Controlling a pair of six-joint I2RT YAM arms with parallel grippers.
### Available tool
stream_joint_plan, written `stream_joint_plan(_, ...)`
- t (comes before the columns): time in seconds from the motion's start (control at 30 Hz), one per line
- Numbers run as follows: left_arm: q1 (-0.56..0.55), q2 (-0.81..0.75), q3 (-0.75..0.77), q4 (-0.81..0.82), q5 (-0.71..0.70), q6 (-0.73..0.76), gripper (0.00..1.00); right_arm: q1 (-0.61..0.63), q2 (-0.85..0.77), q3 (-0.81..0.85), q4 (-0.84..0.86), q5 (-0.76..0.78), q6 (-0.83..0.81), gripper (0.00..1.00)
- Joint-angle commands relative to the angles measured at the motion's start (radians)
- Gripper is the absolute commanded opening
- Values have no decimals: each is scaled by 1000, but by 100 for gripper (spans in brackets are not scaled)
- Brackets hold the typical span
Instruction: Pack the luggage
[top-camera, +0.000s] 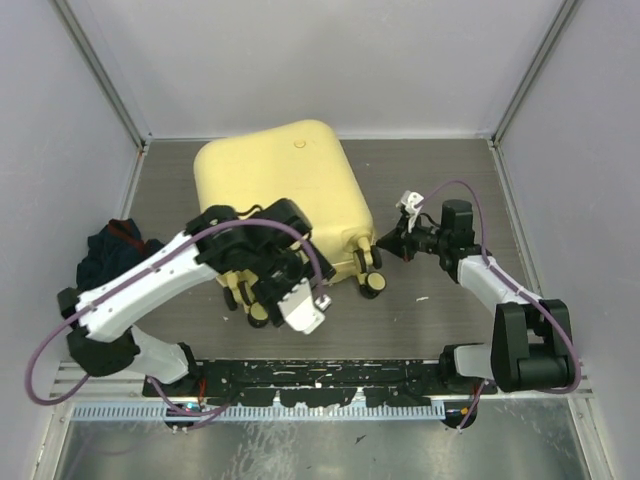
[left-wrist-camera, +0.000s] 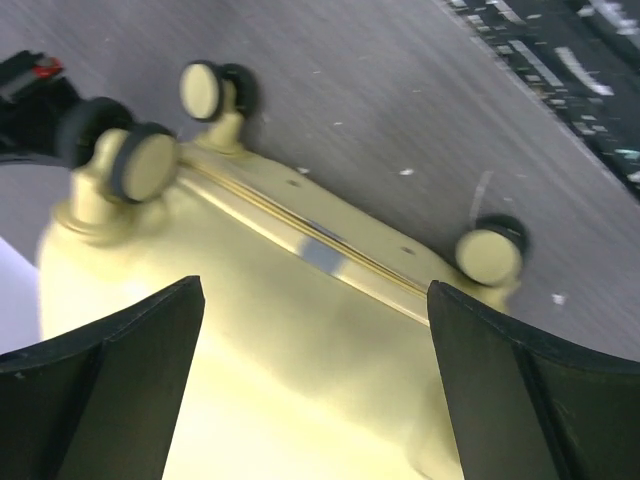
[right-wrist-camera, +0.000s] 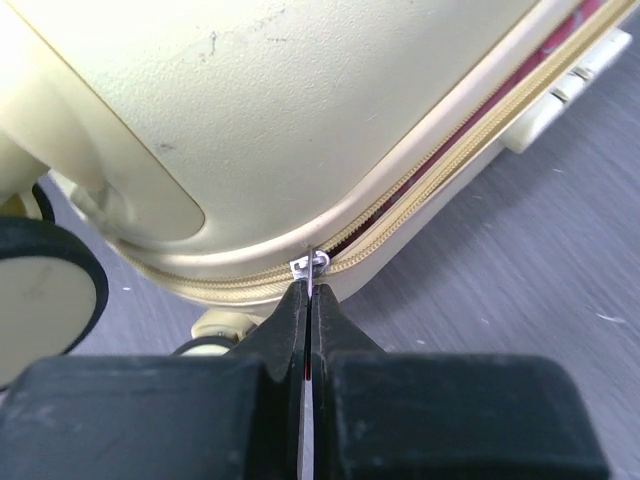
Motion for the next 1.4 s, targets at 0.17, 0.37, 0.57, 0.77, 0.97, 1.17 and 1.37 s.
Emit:
stream_joint_plan(0.17,-1,172,108,206,-51,109,95,209,-101,-46,271,-40,248,1)
stream_joint_plan(0.37,-1,221,94,191,-79,293,94,230,-93,-60,315,-3,292,1)
stream_joint_plan(0.57,-1,247,68,132,-79,475,88,231,-82,-60,336,7,296,1)
stream_joint_plan(0.77,-2,304,73,101,-113,568,79,233,-71,-50,346,13,294,1)
stream_joint_plan(0.97,-2,356,97,26,-149,602,53,232,-74,-29,301,30,251,0)
stream_joint_plan(1.17,-25,315,51,-31,-152,613,16,187,-66,23,232,32,174,1)
stream_joint_plan(1.37,-63,249,-18,-69,-131,615,0,70,-5,117,165,-7,89,1)
